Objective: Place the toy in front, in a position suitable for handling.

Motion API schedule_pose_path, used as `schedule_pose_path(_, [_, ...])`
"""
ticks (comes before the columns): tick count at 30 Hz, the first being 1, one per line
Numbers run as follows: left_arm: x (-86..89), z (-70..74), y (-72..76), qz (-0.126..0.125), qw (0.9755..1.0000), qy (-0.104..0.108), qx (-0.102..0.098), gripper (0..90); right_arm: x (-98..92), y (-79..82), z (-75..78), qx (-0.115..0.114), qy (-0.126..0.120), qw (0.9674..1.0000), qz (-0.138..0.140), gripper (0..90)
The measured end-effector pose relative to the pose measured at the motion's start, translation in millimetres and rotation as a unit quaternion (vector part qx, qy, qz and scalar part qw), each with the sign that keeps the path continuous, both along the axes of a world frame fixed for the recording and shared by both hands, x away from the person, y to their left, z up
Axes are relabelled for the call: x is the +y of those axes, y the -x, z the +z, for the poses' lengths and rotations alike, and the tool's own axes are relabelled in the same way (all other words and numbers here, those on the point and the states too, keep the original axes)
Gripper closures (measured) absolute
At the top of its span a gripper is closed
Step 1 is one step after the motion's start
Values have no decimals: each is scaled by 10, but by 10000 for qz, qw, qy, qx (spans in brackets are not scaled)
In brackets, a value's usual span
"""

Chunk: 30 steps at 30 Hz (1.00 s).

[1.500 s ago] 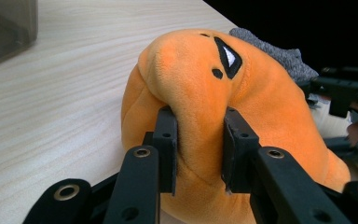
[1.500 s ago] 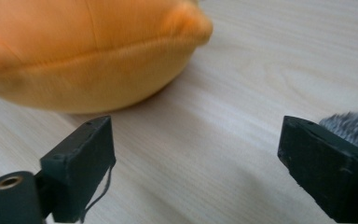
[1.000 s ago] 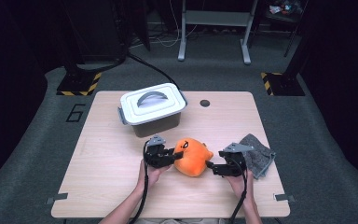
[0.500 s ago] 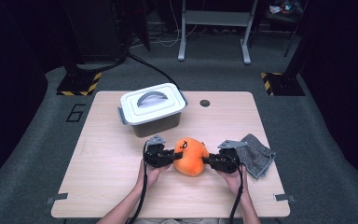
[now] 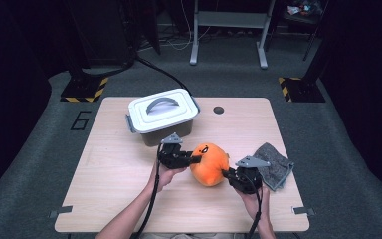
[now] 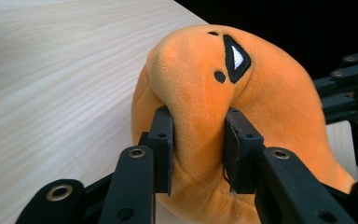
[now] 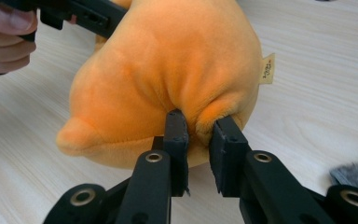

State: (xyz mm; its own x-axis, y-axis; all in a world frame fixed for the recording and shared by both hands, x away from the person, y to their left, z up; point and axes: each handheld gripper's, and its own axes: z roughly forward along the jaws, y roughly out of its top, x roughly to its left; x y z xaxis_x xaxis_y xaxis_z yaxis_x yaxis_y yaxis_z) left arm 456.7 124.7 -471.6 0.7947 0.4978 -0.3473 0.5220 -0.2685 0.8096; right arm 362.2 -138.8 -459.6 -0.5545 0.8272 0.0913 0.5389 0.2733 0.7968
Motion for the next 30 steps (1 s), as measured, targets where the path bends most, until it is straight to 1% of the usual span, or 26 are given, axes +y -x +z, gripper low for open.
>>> schedule_pose_path(2, [-54,-51,-57,-84,9999,-59,43,661,13,48,-26,38,69,9999,-126,775])
schedule_pose_path(3, [-76,-89,-86,-116,9998,-88,101,655,22,58,-53,40,97,9998,-171,772])
schedule_pose_path(5, [-105,-153,-119,-146,9997,-143,137,641,33,53,-117,96,198,9994,-254,767])
schedule_pose_path(6, [-105,-164,-136,-166,9997,-58,161,632,28,40,-160,114,178,9994,-274,764])
schedule_pose_path(7, [-111,-158,-137,-168,9997,-76,131,617,9,33,-190,127,161,9993,-315,760])
schedule_pose_path(8, [-117,-145,-131,-146,9998,-119,110,585,-10,30,-198,138,95,9993,-349,756])
schedule_pose_path(9, [-120,-136,-126,-153,9998,-109,120,546,-24,29,-200,148,27,9992,-368,751])
schedule_pose_path(10, [-121,-121,-114,-125,9998,-133,95,519,-29,31,-201,159,22,9990,-406,747])
schedule_pose_path(11, [-114,-99,-93,-57,9998,-183,75,479,-38,32,-203,148,35,9990,-432,740])
schedule_pose_path(12, [-103,-83,-80,-41,9998,-173,80,441,-48,37,-207,151,-7,9988,-470,733])
schedule_pose_path(14, [-64,-39,-28,106,9997,-205,-36,397,-58,43,-207,159,-27,9986,-504,721])
schedule_pose_path(17, [15,2,49,268,9995,-138,-79,331,-64,45,-202,121,-83,9984,-540,704])
schedule_pose_path(18, [56,13,99,355,9993,-29,-79,315,-67,45,-201,117,-68,9985,-534,699])
schedule_pose_path(19, [83,19,126,427,9990,-25,-98,308,-62,42,-197,135,-76,9984,-542,692])
schedule_pose_path(21, [141,23,218,545,9984,66,-109,285,-66,40,-194,132,-63,9984,-548,684])
schedule_pose_path(22, [157,15,281,636,9979,65,-94,285,-66,39,-193,143,-55,9984,-552,677])
schedule_pose_path(24, [144,-15,362,630,9980,82,-17,274,-70,38,-190,158,-52,9984,-550,667])
schedule_pose_path(25, [118,-38,396,627,9980,65,16,269,-70,36,-187,168,-49,9983,-550,656])
schedule_pose_path(26, [74,-63,424,571,9984,20,52,265,-72,35,-184,168,-52,9983,-558,652])
schedule_pose_path(27, [18,-87,437,576,9983,-33,80,264,-70,33,-181,197,-47,9982,-558,646])
schedule_pose_path(28, [-15,-104,434,582,9983,-54,79,264,-74,25,-179,166,-18,9985,-524,640])
schedule_pose_path(29, [-52,-129,421,524,9986,-49,112,266,-73,25,-177,184,-21,9984,-530,637])
schedule_pose_path(30, [-79,-149,409,476,9987,-112,135,267,-71,26,-174,189,-6,9984,-527,635])
